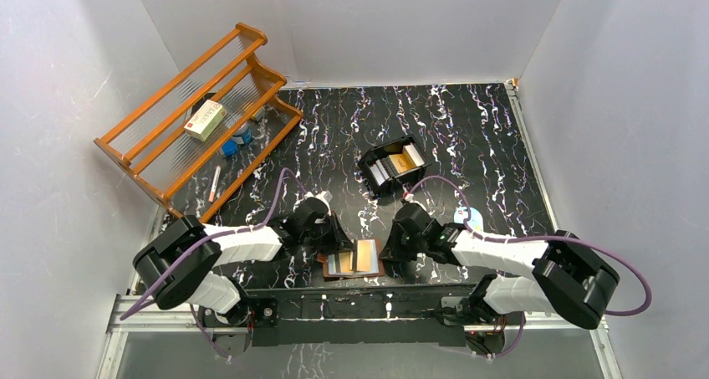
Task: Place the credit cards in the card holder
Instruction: Insert the credit card into the card holder.
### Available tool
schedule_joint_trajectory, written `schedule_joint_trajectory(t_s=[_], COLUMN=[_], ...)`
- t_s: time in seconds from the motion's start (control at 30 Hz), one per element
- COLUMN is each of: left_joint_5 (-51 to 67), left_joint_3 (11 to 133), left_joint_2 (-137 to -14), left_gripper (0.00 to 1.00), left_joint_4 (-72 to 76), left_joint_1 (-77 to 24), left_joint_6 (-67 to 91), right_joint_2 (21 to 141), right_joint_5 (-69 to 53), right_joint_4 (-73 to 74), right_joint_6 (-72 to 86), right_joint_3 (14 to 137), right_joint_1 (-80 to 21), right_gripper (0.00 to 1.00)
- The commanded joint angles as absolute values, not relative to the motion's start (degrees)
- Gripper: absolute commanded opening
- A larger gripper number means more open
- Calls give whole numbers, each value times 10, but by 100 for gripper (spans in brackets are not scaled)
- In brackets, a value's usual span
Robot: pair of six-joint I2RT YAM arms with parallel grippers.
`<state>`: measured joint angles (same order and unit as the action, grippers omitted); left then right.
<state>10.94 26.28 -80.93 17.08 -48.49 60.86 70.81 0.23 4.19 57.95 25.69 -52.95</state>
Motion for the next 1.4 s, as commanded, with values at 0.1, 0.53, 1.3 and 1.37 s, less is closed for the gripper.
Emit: schedule_joint_trajectory(t_s=[0.1,0.53,1.3,1.37], left_joint_5=[69,89,162,148], left_joint_3=[277,297,350,369], left_joint_2=[-858,-787,-859,-851], left_gripper=[0,41,43,44], left_joint_4=[207,115,143,101], left_joint_1=[-487,-496,-513,-512], left_joint_6=[630,620,630,608], right_joint_2=[674,651,684,672], right_joint_5=[-7,25,41,49], right_joint_4=[-28,2,-22,-6], right_joint_6=[658,653,646,643], right_joint_3=[193,192,229,231], right_joint_1=[-533,-533,-533,-532], right_gripper=[16,16,16,17])
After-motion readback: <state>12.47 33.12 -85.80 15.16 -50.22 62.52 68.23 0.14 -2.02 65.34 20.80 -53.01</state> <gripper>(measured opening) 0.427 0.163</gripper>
